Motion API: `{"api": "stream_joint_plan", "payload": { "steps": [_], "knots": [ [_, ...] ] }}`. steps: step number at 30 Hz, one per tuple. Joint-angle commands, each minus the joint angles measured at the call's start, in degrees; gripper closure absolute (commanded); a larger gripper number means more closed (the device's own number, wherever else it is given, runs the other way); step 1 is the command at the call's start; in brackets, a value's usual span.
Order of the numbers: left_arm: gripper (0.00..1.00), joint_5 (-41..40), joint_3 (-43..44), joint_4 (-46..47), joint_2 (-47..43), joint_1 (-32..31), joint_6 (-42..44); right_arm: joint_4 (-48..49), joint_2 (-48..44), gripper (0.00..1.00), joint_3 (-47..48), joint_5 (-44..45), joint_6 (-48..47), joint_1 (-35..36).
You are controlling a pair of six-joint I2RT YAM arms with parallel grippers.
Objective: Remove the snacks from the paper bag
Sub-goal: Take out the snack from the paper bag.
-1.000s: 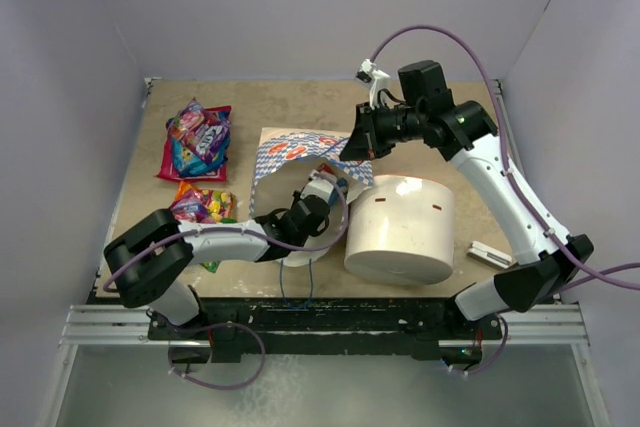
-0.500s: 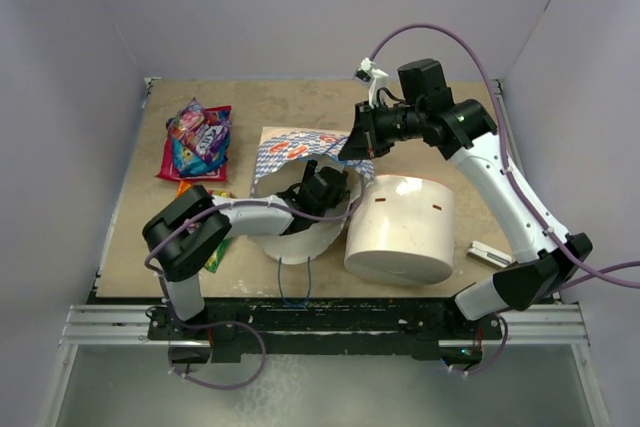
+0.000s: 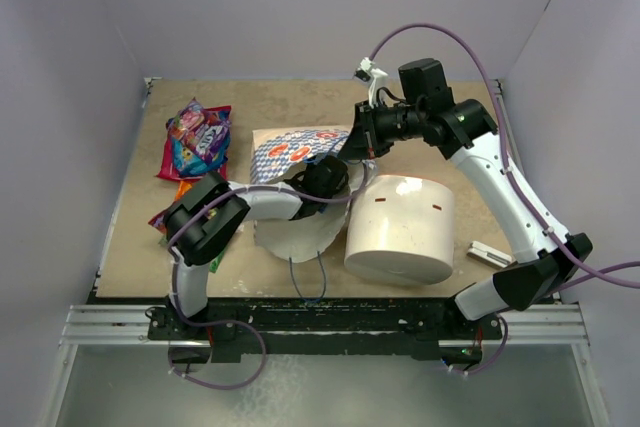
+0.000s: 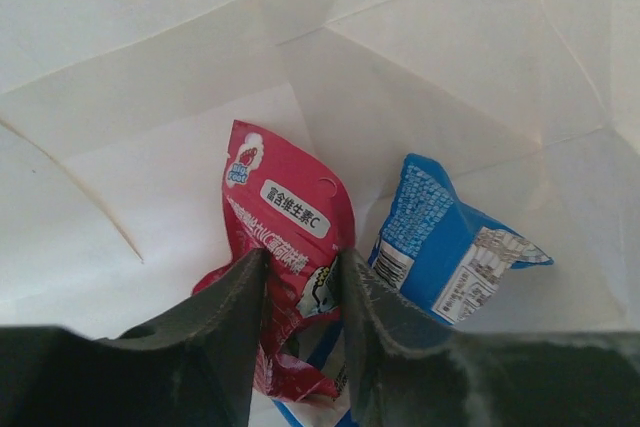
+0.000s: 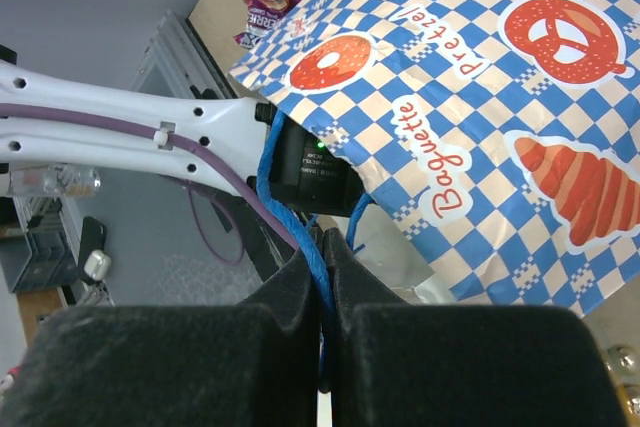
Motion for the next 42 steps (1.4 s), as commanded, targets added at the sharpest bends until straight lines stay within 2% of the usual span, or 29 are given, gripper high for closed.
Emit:
{"api": "stream_joint_plan", "payload": {
  "steps": [1,3,8,17,19,23,29,32,37,42],
  "knots": [
    [0.56,1.4,2.1,-3.6,2.6,1.8,-1.1,2.9,-1.1,1.0,0.9,-2.4,-0.5,0.1],
    [0.52,2.5,2.4,-4.7,3.4,2.7,-1.5,3.4,-1.4,1.0,0.4,-2.6,-0.4,0.1],
    [0.54,3.4,3.2,-7.4,4.2,3.2,-2.1,3.4,-1.9,1.0,0.7,-2.8,-0.3,0.1],
    [0.96,7.2,3.3,-12.0,-0.2,3.1,-2.5,5.6,-2.4,1.0,0.6,-1.2,0.0,0.1],
    [1.0,7.9,3.2,-14.1,-2.3,2.8,-2.5,6.9,-2.5,1.0,0.2,-0.8,0.1,0.1],
    [1.0,9.0,2.2,-19.2,-9.6,0.2,-2.4,7.5,-1.5,1.0,1.1,1.1,1.0,0.1],
    [1.0,21.1,-4.9,-21.4,-23.3,-1.7,-2.6,10.9,-2.3,1.0,-0.9,3.0,2.0,0.1],
    [1.0,31.3,-8.5,-22.2,-30.4,-2.8,-1.4,12.6,-2.9,1.0,-2.0,3.2,1.8,0.1],
    [1.0,37.0,-15.1,-26.7,-40.7,-5.1,-4.0,13.7,-2.2,1.0,-2.7,5.5,1.5,0.1],
    [1.0,42.1,-13.7,-33.4,-50.9,-5.6,-7.7,12.9,-0.8,1.0,-2.4,6.2,1.2,0.1]
  ]
}}
